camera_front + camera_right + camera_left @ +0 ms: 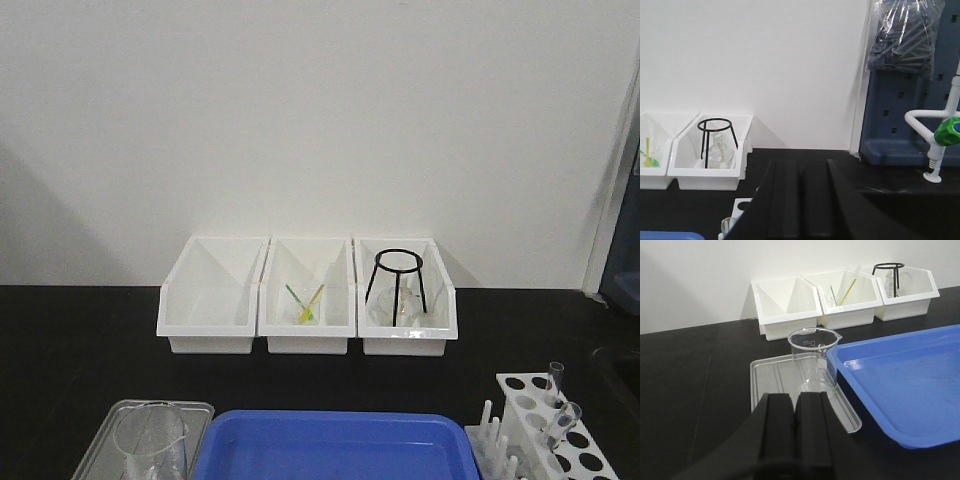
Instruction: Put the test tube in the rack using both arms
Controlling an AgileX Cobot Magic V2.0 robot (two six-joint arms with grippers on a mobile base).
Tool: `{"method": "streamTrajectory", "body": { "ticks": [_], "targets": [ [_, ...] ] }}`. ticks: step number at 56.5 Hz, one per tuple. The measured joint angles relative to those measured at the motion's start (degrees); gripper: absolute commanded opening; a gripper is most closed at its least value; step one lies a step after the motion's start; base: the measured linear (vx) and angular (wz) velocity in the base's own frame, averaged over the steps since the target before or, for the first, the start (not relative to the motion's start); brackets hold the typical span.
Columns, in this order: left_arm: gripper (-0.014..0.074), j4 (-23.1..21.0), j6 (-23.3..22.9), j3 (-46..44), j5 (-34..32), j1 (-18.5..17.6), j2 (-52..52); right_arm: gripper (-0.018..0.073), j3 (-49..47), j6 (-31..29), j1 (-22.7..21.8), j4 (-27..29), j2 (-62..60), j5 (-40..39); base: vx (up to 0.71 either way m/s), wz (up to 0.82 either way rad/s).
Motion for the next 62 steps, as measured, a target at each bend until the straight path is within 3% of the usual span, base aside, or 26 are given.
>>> {"method": "streamTrajectory", "body": {
  "ticks": [8, 23, 31, 38, 45, 56, 62],
  "targets": [
    [-0.0004, 0.00, 0.00, 0.00, 0.00, 0.00, 0.00, -0.0011, 0.00, 0.00, 0.98, 0.01, 0.00, 0.00, 0.00, 0.00],
    [-0.0004, 0.00, 0.00, 0.00, 0.00, 0.00, 0.00, -0.0011, 0.13, -2.06, 7.70, 0.50, 0.00, 0.05, 0.00, 0.00],
    [-0.0004, 0.00, 0.00, 0.00, 0.00, 0.02, 0.00, -0.0011, 3.48, -9.05, 7.90, 7.56, -2.28, 0.00, 0.00, 0.00],
    [-0.0004, 0.00, 0.00, 0.00, 0.07, 0.02, 0.00, -0.0011, 11.25, -18.02, 7.90, 17.41, -7.64, 0.00, 0.00, 0.00],
    [-0.0004, 0.00, 0.00, 0.00, 0.09, 0.02, 0.00, -0.0011, 19.63, -23.30, 7.90, 24.73, -16.05, 0.24, 0.00, 0.00],
    [-0.0004, 0.00, 0.00, 0.00, 0.13, 0.02, 0.00, -0.0011, 24.03, -24.32, 7.90, 25.31, -31.87, 4.23, 0.00, 0.00],
    [-0.0004, 0.00, 0.00, 0.07, 0.17, 0.02, 0.00, -0.0011, 24.04, -24.38, 7.90, 23.96, -34.52, 6.17, 0.00, 0.00]
  ]
}}
